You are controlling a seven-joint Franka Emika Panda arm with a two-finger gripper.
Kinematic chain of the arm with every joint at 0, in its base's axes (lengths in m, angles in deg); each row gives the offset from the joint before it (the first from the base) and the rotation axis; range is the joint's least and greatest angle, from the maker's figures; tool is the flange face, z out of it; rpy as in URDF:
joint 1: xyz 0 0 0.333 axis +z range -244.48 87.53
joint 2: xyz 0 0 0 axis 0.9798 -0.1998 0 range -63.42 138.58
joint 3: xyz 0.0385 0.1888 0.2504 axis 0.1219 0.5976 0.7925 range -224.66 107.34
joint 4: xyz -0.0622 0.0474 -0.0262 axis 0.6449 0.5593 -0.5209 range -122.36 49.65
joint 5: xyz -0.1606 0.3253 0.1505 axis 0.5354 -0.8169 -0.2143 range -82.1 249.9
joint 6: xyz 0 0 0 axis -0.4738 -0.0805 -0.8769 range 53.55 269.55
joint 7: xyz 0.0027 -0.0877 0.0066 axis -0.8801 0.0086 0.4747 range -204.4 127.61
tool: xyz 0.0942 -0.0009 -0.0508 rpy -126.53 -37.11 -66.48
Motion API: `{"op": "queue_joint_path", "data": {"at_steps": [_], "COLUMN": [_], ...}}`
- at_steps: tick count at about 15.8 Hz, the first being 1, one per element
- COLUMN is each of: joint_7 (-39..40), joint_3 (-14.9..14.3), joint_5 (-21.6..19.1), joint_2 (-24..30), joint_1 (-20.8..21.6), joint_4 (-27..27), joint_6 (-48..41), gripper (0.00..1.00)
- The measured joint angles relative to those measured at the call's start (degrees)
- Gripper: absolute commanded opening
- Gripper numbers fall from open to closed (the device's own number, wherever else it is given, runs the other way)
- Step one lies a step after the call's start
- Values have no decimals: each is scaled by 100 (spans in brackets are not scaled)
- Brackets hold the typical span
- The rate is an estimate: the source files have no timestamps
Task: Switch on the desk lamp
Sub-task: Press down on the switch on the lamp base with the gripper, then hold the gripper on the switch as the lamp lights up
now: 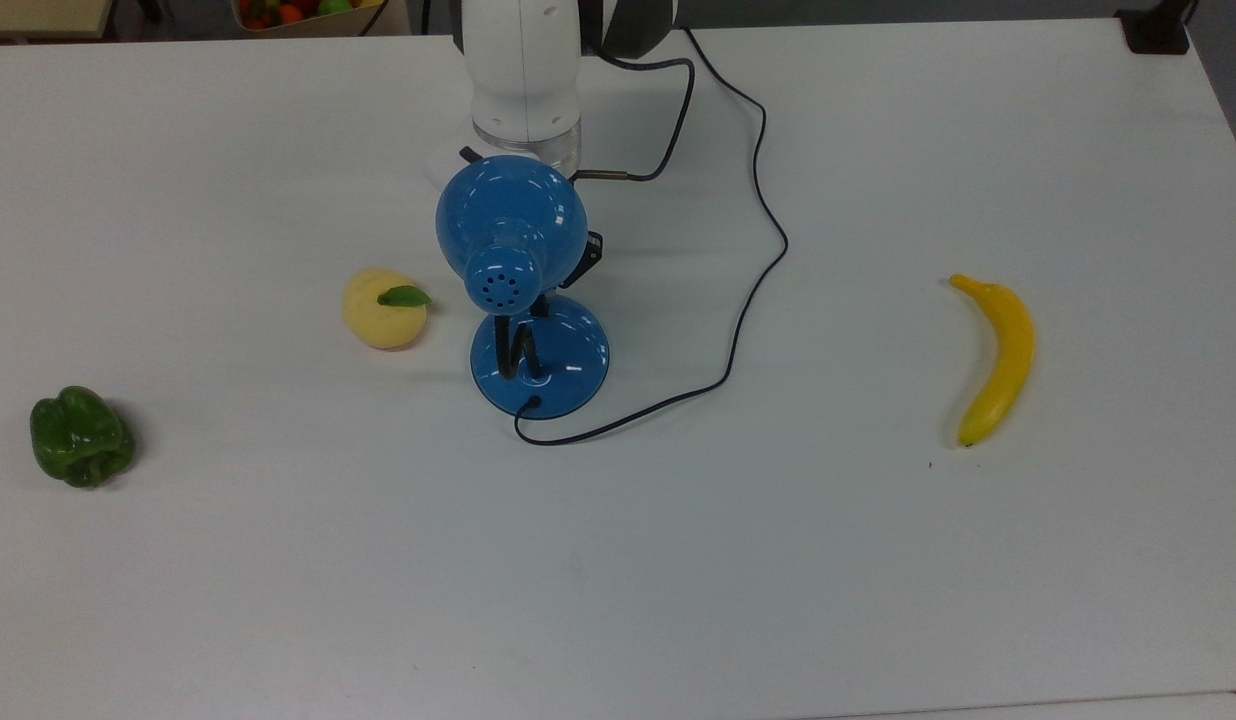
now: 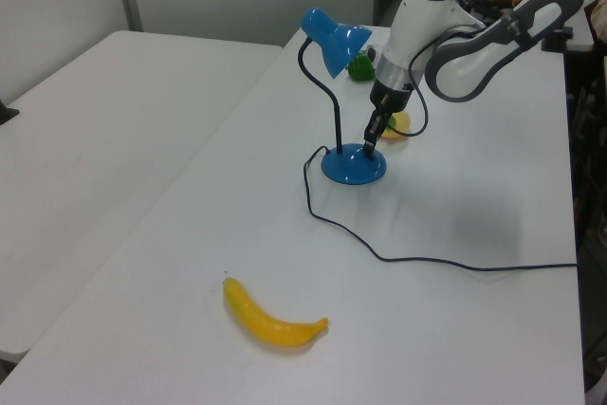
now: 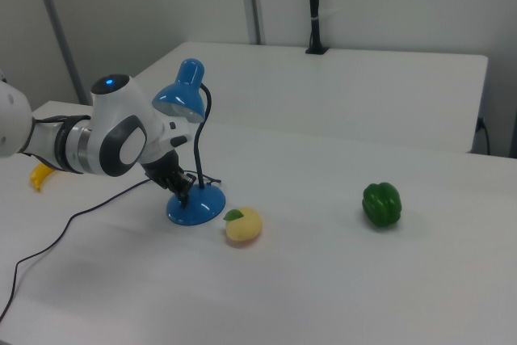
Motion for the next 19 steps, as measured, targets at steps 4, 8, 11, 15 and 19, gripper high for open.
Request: {"op": "queue_joint_path", "data": {"at_steps": [4, 8, 11, 15, 19], "joint_7": [-31, -37, -37, -38, -38], "joint_3": [0, 0, 0, 0, 0], "joint_5": [0, 0, 1, 1, 1], "joint_2": [-48, -60, -101, -122, -123], "joint_1": [35, 35, 34, 34, 34], "joint_4": [13, 27, 60, 88, 90], "joint_6": [6, 6, 6, 6, 6], "gripper": [0, 0, 0, 0, 0]}}
